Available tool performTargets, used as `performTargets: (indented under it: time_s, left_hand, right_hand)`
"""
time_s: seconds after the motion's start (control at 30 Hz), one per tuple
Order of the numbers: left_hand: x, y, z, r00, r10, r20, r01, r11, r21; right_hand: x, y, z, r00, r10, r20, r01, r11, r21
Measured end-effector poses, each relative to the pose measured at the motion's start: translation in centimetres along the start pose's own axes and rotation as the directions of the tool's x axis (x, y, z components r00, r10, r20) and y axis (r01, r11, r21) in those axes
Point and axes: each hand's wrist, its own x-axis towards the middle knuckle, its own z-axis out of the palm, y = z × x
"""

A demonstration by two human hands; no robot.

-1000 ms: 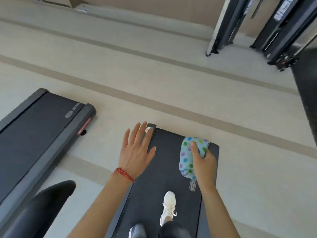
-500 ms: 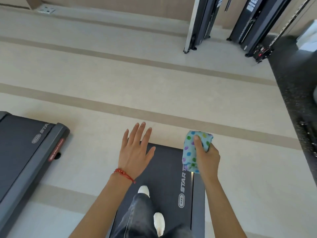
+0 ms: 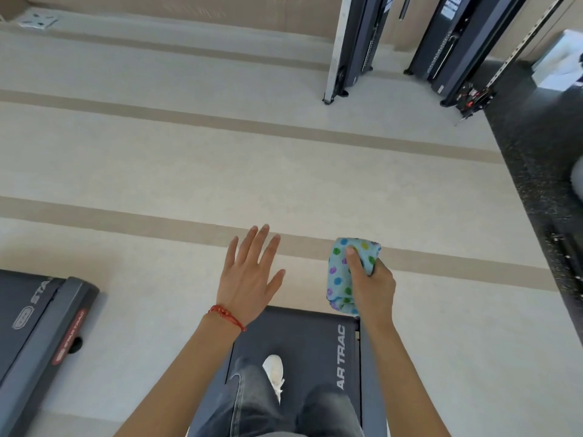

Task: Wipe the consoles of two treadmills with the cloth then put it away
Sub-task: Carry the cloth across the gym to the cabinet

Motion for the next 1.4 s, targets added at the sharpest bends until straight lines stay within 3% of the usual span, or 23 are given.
performTargets:
  time_s: [0.33, 0.6, 0.83, 1.03, 1.2, 1.4]
  left_hand:
    - [13.1, -2.2, 4.3, 0.999, 0.014, 0.051, -0.013, 1.0, -0.021]
    - [23.4, -3.5, 6.7, 0.99, -0.091, 0.106, 0.091, 0.996, 0.008]
    - [30.5, -6.8, 9.5, 0.989, -0.144, 0.03, 0.143, 0.99, 0.008]
    - [37.0, -12.5, 16.3, 0.986, -0.161, 0.042, 0.162, 0.987, -0.018]
    - [43.6, -20.2, 22.6, 0.981, -0.193, -0.022, 0.192, 0.981, -0.021]
    - [51.5, -29.5, 25.2, 0.961, -0.273, -0.045, 0.273, 0.962, -0.002]
  right_hand:
    - [12.7, -3.6, 2.4, 0.999, 0.024, -0.022, -0.024, 1.0, -0.02]
    - [24.3, -7.4, 4.7, 0.998, -0.041, 0.045, 0.044, 0.997, -0.07]
    - [31.4, -9.9, 8.8, 0.989, -0.07, 0.129, 0.078, 0.995, -0.063]
    - [39.5, -9.3, 16.4, 0.979, -0.142, 0.148, 0.151, 0.987, -0.053]
    - [48.2, -9.5, 26.5, 0.965, -0.173, 0.195, 0.184, 0.982, -0.038]
    - [55.5, -14.3, 37.2, 0.936, -0.201, 0.289, 0.221, 0.975, -0.036]
